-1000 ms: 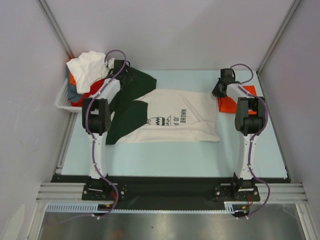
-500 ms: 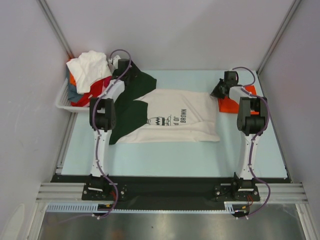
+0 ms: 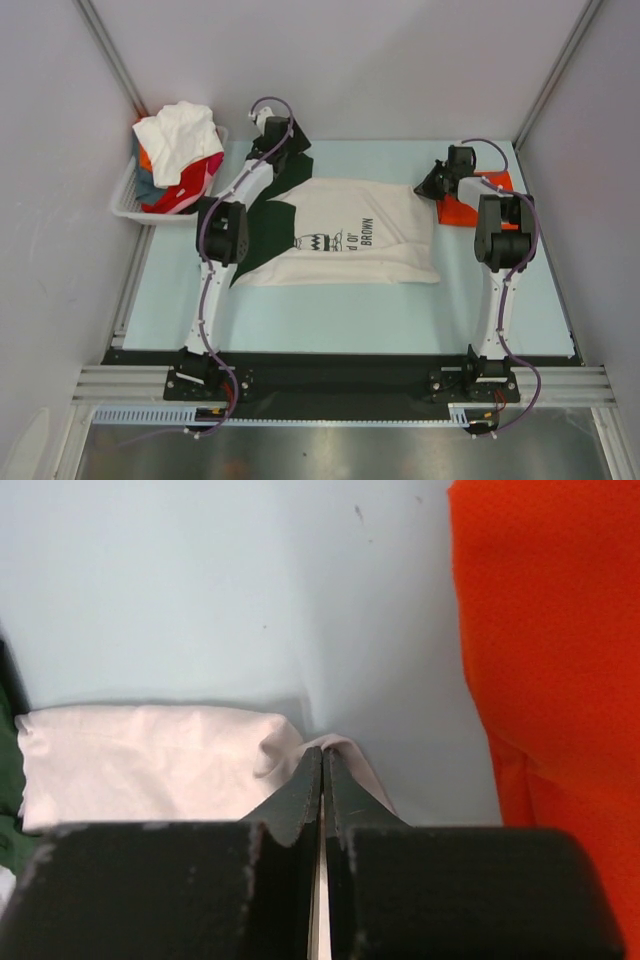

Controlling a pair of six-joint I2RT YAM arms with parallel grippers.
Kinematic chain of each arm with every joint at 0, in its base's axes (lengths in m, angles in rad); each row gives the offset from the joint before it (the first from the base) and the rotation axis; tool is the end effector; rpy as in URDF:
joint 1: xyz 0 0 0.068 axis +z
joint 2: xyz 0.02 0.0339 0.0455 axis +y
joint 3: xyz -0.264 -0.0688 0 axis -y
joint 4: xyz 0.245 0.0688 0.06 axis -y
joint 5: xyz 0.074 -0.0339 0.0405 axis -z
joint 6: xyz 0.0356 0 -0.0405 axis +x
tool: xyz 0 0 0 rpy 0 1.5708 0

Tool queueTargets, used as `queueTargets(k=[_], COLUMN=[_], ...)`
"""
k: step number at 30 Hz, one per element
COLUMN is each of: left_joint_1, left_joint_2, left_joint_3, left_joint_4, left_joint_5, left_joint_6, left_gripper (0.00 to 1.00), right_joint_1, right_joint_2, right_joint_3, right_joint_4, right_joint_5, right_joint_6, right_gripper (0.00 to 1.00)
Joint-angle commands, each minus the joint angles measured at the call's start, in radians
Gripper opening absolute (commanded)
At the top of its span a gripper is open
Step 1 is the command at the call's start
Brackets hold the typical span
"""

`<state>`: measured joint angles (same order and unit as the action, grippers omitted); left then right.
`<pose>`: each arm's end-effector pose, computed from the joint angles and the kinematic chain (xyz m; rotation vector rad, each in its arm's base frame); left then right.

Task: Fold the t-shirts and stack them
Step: Fold the tshirt

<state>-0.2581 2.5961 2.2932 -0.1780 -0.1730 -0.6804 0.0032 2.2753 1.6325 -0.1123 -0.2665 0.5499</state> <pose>0.5760 -0.1457 0.1842 -0.5391 1.9971 -0.4065 0.5019 0.0110 0.1416 0.5060 2.3118 0.5834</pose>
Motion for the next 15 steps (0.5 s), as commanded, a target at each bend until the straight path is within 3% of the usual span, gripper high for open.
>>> queueTargets(k=[1,15], left_joint_1=[-0.003,-0.036], left_joint_2=[0.024,0.079], left_joint_3=[0.046,0.164], left_joint_4=[-0.014,-0.210], left_joint_5=[-0.007,-0.008], left_joint_6=[-0.001,-0.016], left_gripper=[0.97,0.83], right_joint_1=[0.012,-0.026], right_joint_2=[-0.053,-0.109], right_joint_3=[0.015,-0.062], right_joint_4=[0.017,0.094], right_joint_5=[-0.066,-0.135], right_joint_6=[0.004,0.061], right_gripper=[0.00,0.00])
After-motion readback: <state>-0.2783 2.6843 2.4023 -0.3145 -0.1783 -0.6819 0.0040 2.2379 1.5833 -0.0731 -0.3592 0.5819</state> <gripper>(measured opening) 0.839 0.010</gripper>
